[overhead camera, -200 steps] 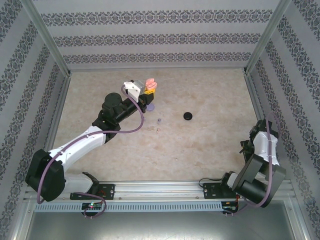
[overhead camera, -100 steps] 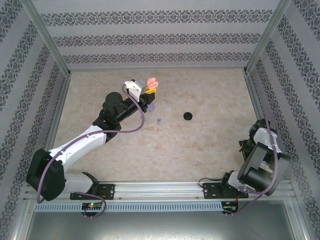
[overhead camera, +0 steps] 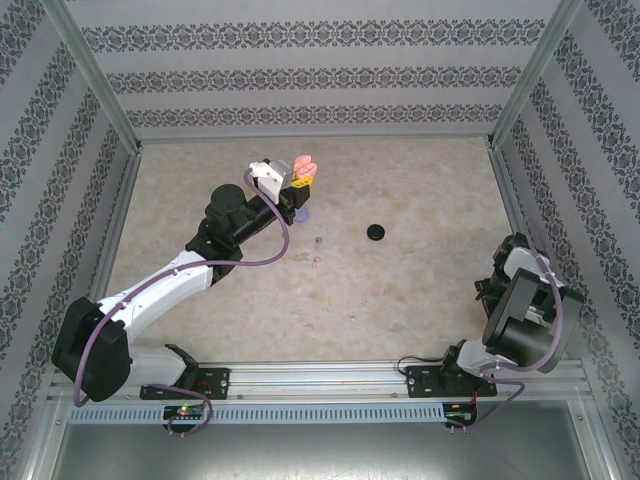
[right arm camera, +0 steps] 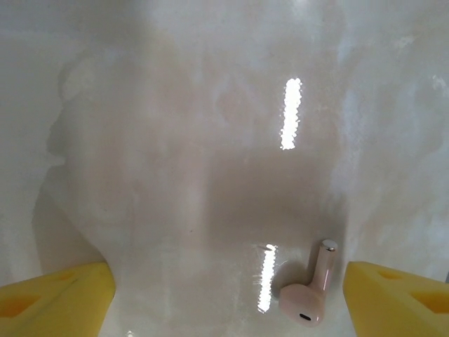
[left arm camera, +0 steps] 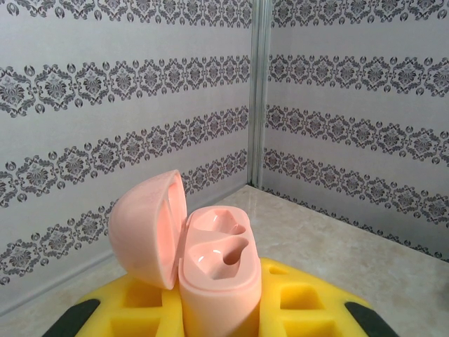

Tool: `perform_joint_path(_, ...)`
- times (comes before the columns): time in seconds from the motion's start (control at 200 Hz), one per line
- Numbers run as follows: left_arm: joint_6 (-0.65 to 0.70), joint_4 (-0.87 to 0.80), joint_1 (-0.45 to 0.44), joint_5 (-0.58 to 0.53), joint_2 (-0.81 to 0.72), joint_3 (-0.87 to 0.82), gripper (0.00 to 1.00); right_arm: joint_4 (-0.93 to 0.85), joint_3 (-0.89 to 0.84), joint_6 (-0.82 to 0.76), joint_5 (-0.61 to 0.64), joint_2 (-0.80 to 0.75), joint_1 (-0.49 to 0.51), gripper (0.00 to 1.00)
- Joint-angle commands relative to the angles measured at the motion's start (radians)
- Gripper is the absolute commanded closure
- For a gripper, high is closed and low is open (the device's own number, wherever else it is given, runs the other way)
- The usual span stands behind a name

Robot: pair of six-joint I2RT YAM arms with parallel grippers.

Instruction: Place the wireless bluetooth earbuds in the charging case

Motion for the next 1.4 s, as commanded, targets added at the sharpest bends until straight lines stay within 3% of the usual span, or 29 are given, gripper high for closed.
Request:
perform_joint_path(0.0, 0.024, 0.014, -0.011, 0.000, 0.001, 0.033, 1.00, 0.031, 0.023, 0.024, -0.052, 0.021, 0.052, 0.14)
perform_joint_path(0.315, 0.020, 0.013, -0.011, 0.010, 0.009, 0.043, 1.00, 0.057, 0.007, 0.089, -0.123, -0.031, 0.155, 0.14)
perform_joint_path(0.525, 0.007, 0.013, -0.012, 0.017, 0.005, 0.045, 1.00, 0.111, -0.038, 0.102, -0.198, -0.146, 0.154, 0.16)
perform_joint_path(0.739, -0.003, 0.018, -0.014, 0.017, -0.002, 0.042, 1.00, 0.074, -0.035, 0.090, -0.177, -0.206, 0.150, 0.16)
perform_joint_path(1.094, 0.008, 0.005, -0.015, 0.016, -0.014, 0.042, 1.00, 0.053, -0.108, 0.077, -0.137, -0.198, 0.070, 0.15)
perform_joint_path(1.394, 0.008, 0.004, -0.015, 0.016, -0.003, 0.046, 1.00, 0.096, -0.124, 0.057, -0.142, -0.146, 0.068, 0.15)
